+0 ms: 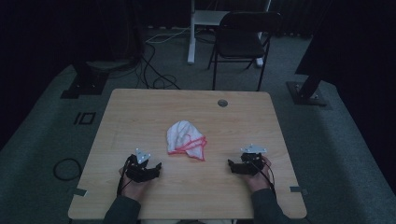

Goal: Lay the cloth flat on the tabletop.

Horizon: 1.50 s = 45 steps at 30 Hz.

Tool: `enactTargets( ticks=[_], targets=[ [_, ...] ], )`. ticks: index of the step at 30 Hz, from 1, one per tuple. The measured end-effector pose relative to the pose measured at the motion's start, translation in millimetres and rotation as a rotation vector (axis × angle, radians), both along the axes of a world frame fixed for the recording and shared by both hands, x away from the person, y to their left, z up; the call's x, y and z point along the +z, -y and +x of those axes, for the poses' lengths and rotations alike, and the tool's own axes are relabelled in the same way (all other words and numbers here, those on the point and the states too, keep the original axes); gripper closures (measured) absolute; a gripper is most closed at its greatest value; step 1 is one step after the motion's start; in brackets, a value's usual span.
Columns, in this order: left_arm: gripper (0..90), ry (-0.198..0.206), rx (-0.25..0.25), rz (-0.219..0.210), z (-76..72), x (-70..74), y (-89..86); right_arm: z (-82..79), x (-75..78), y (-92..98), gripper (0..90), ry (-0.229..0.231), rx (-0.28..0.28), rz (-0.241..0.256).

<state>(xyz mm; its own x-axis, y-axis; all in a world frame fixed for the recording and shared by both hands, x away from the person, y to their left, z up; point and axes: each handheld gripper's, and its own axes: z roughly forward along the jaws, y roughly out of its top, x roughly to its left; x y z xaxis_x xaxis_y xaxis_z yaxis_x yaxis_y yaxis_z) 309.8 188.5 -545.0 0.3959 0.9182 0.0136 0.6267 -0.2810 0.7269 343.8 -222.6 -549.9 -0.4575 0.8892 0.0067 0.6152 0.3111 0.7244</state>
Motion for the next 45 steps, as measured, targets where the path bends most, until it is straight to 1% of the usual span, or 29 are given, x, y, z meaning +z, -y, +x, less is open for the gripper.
enactTargets(
  ticks=[4, 9, 13, 15, 16, 17, 20, 25, 27, 30, 32, 34, 36, 39, 42, 45],
  targets=[
    [32.8, 0.004, -0.002, -0.003, -0.8, 0.2, -0.1, 0.0, 0.0, 0.0, 12.8, 0.0, -0.001, 0.0],
    [35.7, 0.007, -0.009, -0.004, -1.7, 0.4, 0.1, -0.1, 0.0, 0.0, 12.8, 0.0, -0.001, 0.0],
    [40.3, 0.01, -0.008, -0.004, -1.8, 0.6, -0.2, 0.0, 0.0, 0.0, 12.8, 0.0, 0.0, 0.0],
    [44.2, 0.013, -0.004, -0.006, -2.1, 0.6, -0.3, 0.0, 0.0, 0.0, 12.8, 0.0, 0.0, 0.0],
    [44.2, 0.017, -0.008, -0.011, -2.4, 0.6, -0.1, 0.0, 0.0, 0.0, 12.8, 0.0, 0.0, 0.0],
    [47.4, 0.017, -0.012, -0.011, -2.5, 0.7, -0.1, 0.0, 0.0, 0.0, 12.9, 0.0, 0.0, 0.0],
    [50.5, 0.016, -0.021, -0.008, -2.9, 1.1, 0.2, -0.1, 0.0, 0.0, 13.1, 0.0, 0.001, 0.0],
    [52.1, 0.009, -0.024, -0.009, -3.7, 2.0, 2.2, -0.6, 0.1, 0.1, 14.4, 0.004, 0.006, 0.001],
    [53.7, 0.005, -0.035, -0.002, -3.8, 2.7, 3.6, -0.8, 0.1, 0.0, 14.9, 0.005, 0.007, 0.001],
    [55.5, 0.001, -0.049, -0.004, -3.8, 3.2, 6.8, -1.5, 0.2, 0.0, 16.6, 0.009, 0.013, 0.002],
    [56.1, 0.001, -0.062, 0.0, -3.8, 3.6, 9.6, -2.3, 0.3, -0.4, 18.8, 0.01, 0.012, 0.004],
    [56.8, 0.004, -0.072, 0.0, -3.5, 4.4, 11.4, -3.8, 1.6, -1.5, 25.1, 0.01, 0.011, 0.003],
    [57.7, 0.006, -0.078, 0.002, -2.9, 5.8, 13.5, -5.6, 4.1, -3.9, 33.6, 0.003, 0.018, 0.0],
    [58.8, 0.013, -0.09, 0.007, -1.0, 8.0, 16.7, -7.7, 5.7, -8.4, 39.5, -0.004, 0.039, 0.008],
    [59.1, 0.017, -0.099, 0.014, 1.2, 9.0, 20.0, -10.0, 10.0, -13.6, 43.4, 0.012, 0.059, 0.022],
    [59.6, 0.017, -0.101, 0.021, 3.5, 8.7, 22.3, -12.8, 16.2, -17.8, 46.8, 0.038, 0.075, 0.036]
  ],
)
